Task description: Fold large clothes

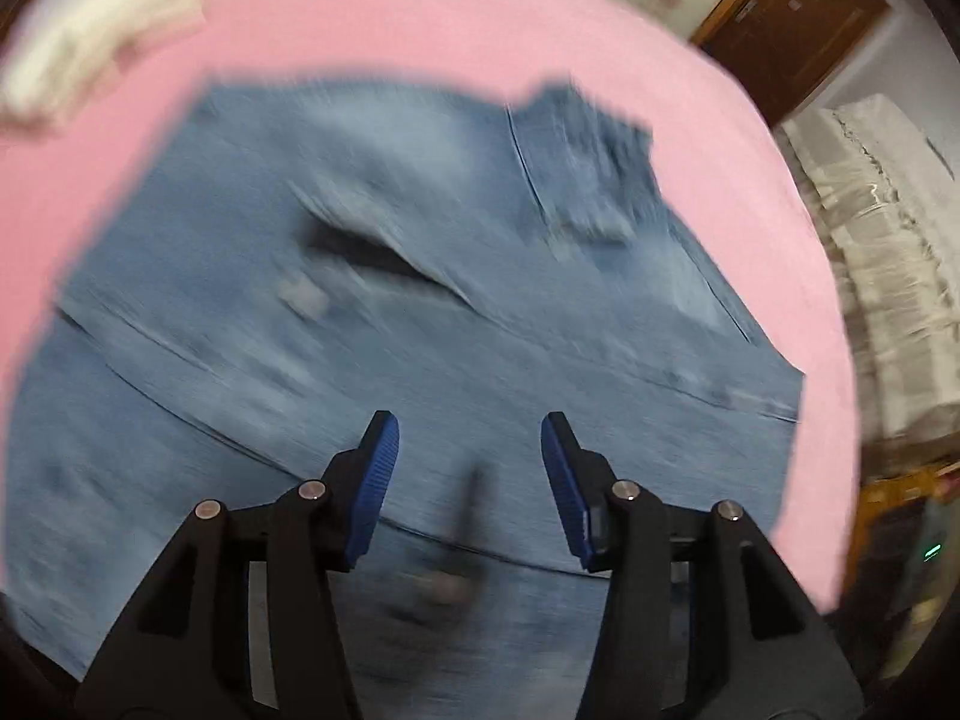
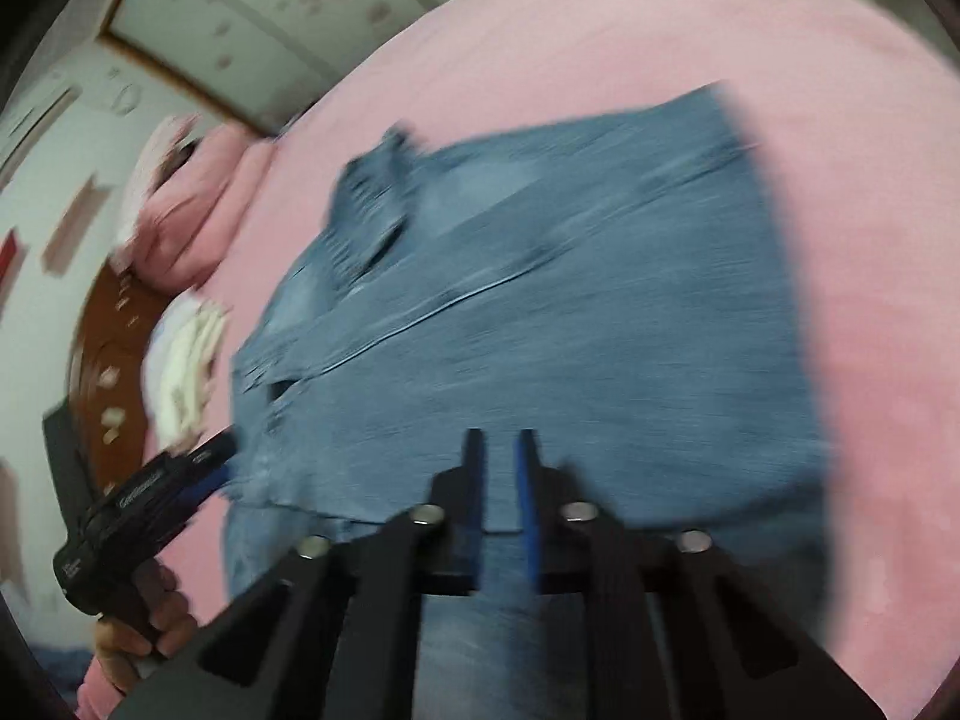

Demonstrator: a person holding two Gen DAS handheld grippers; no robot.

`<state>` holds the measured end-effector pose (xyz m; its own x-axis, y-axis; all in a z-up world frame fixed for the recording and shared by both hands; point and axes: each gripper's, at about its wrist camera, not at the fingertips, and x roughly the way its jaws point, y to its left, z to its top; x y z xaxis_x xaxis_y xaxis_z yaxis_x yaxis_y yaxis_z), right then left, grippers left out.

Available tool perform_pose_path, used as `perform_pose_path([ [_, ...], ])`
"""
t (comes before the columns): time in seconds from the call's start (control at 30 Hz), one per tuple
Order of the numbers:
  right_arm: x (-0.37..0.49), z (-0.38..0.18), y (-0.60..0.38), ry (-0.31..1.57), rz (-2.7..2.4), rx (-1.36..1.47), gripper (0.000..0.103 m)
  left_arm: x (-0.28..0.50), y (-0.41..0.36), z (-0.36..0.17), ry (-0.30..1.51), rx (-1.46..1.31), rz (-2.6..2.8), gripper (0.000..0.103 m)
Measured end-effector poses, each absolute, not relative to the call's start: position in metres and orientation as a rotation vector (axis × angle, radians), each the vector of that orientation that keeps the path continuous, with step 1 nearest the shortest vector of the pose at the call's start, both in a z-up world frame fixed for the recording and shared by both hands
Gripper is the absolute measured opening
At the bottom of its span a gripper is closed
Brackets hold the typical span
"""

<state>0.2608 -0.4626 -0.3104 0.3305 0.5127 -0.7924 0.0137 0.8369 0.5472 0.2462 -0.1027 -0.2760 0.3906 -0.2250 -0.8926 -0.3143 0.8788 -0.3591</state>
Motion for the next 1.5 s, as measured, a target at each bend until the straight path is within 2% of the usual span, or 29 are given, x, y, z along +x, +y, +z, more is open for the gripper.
perform_pose_path([
  [0.07, 0.27, -0.329, -0.437, 1.269, 0.43, 0.517, 0.002, 0.256, -0.113, -0.296, 1.274, -0.554, 0.07, 0.031],
  [0.23, 0.276, -0.346, -0.431, 1.3, 0.472, 0.509, 0.0, 0.256, -0.118, -0.312, 1.221, -0.432, 0.111, 0.029],
  [0.27, 0.276, -0.345, -0.442, 1.294, 0.415, 0.481, 0.0, 0.255, -0.114, -0.314, 1.208, -0.411, 0.098, 0.017],
  [0.33, 0.276, -0.346, -0.471, 1.279, 0.329, 0.456, 0.0, 0.252, -0.107, -0.315, 1.215, -0.348, 0.098, 0.002],
  [0.5, 0.26, -0.338, -0.567, 1.229, 0.051, 0.505, 0.0, 0.252, -0.076, -0.316, 1.191, -0.236, 0.153, 0.001],
  [0.67, 0.248, -0.323, -0.578, 1.206, -0.087, 0.485, 0.0, 0.259, -0.069, -0.316, 1.204, -0.191, 0.147, 0.001],
  [0.73, 0.243, -0.308, -0.558, 1.153, -0.119, 0.413, 0.0, 0.259, -0.079, -0.31, 1.211, -0.146, 0.137, 0.001],
  [0.83, 0.24, -0.281, -0.517, 1.049, -0.03, 0.397, 0.0, 0.253, -0.086, -0.296, 1.199, -0.309, 0.053, 0.001],
  [0.97, 0.248, -0.29, -0.438, 1.176, 0.224, 0.418, 0.0, 0.253, -0.108, -0.301, 1.245, -0.504, -0.008, 0.001],
  [1.17, 0.239, -0.311, -0.374, 1.27, 0.32, 0.384, 0.0, 0.244, -0.14, -0.317, 1.325, -0.541, -0.04, 0.001],
  [1.33, 0.239, -0.321, -0.433, 1.286, 0.224, 0.411, 0.0, 0.241, -0.116, -0.312, 1.313, -0.252, 0.103, 0.001],
  [1.5, 0.238, -0.317, -0.513, 1.282, 0.083, 0.394, 0.0, 0.243, -0.065, -0.314, 1.307, -0.279, 0.144, 0.001],
])
